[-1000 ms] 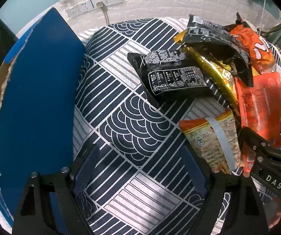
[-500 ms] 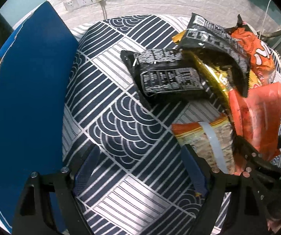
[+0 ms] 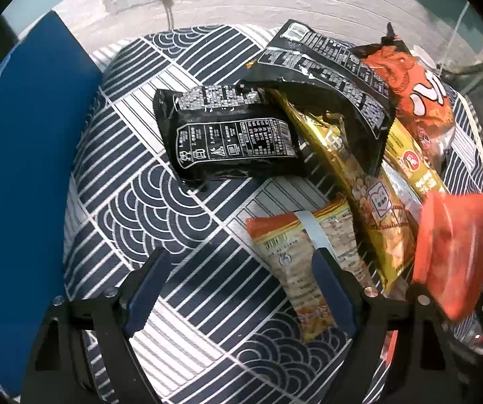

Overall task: Organize snacks
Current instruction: 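Grasp the striped cracker bag with left tool while right tool grasps red-orange bag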

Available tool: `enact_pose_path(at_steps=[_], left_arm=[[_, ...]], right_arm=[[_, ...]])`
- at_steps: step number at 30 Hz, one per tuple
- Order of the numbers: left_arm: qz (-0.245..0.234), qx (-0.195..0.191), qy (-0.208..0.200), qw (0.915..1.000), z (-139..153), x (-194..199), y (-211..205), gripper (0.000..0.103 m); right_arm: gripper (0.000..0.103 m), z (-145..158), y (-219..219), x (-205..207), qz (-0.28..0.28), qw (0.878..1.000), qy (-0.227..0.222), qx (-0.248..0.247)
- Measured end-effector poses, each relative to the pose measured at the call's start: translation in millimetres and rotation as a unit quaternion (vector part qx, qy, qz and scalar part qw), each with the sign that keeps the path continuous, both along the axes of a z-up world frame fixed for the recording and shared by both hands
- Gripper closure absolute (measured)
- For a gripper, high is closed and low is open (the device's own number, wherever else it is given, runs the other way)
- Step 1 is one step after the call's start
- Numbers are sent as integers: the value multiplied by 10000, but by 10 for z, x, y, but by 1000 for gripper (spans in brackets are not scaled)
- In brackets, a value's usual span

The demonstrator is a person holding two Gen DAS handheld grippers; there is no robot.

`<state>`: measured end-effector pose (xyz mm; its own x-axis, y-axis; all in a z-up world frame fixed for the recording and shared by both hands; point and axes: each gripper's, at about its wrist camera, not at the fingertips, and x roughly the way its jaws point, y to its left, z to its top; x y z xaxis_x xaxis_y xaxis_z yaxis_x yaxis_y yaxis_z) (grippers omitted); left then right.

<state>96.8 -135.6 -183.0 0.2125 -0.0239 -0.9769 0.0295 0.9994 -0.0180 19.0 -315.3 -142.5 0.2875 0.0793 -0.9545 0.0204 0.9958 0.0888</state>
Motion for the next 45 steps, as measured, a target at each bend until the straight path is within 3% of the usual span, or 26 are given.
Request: enact_pose_path(at_steps=[7,12,24,30,34,36,42,45], left_arm=[[342,-226,49,9991,109,8,81,16],[329,-491,65,9982,230,-79,28,16],[41,-212,343,9992,-241,84,-328,15],[-416,-41,278,9987,-386,53,-507,13],[-604,-53,94,9981,-406,-42,-666,29],[-683,-116,96,9976,-370,-81,-644,43],[-906,-16,-54,9959,-210,-225,-471,59],[-974,75,-128,9951,-124,-294,-407,60]], right_arm=[[44,-33,-56,49,-2,10000,17,94],[44,-3,-98,72,-99,9998,-19,151],[43,25,-285,22,-304,9991,-13,286],[43,22,-287,53,-296,9991,20,311],[43,34,-270,62,-253,9992,23,316],[43,40,-255,63,-231,9993,4,289],[43,82,-196,68,-165,9997,-88,161],[43,117,-168,65,-143,9997,-136,139]])
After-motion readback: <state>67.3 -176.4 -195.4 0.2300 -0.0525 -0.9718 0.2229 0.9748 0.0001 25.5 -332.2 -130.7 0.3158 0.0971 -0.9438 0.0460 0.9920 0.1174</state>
